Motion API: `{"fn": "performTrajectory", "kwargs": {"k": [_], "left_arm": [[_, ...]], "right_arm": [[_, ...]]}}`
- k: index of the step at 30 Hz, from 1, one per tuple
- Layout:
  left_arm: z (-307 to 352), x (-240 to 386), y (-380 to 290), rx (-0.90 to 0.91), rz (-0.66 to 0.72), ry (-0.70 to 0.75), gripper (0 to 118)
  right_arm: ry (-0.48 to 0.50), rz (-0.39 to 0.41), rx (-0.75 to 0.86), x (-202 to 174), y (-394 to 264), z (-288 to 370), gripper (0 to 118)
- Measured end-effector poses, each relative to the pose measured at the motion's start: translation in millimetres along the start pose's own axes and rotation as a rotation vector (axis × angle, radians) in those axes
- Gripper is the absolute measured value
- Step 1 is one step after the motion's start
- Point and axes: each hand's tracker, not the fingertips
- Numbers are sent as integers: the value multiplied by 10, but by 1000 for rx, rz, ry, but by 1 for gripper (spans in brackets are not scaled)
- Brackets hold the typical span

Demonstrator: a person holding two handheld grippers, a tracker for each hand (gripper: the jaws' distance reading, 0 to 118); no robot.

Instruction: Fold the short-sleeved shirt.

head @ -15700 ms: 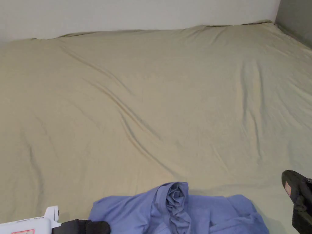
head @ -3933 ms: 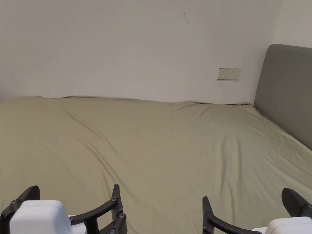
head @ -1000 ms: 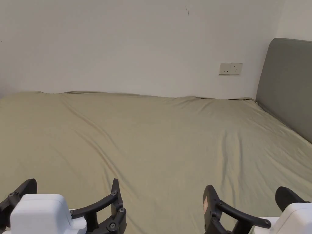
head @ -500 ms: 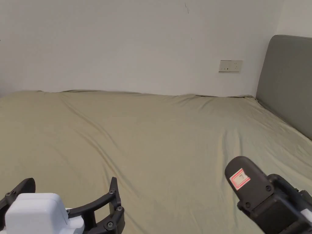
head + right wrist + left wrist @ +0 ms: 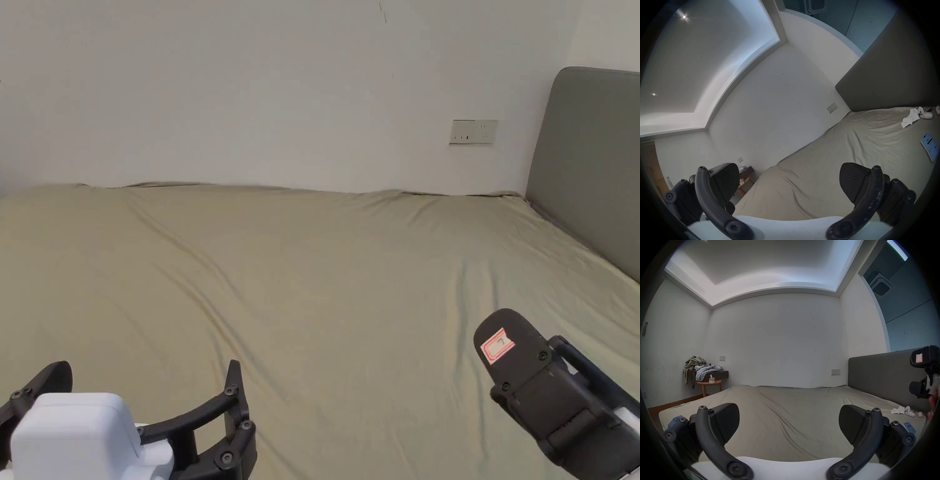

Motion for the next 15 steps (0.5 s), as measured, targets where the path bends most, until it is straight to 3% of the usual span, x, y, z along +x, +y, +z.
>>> {"fn": "performTrajectory", "kwargs": {"k": [7, 10, 13, 15], "left_arm": [[-10, -7, 0, -7, 9, 5, 118], [-10, -5, 1, -7, 10, 5, 118], [-12, -3, 3, -4, 10, 7, 118], [-13, -5, -2, -3, 14, 11, 118]], "right_arm": [[13, -75, -9, 40, 0, -39, 118], [34, -50, 6, 70, -33, -44, 118], [-31, 175, 53, -13, -62, -4, 118], [-149, 344, 108, -135, -117, 6, 118]]}}
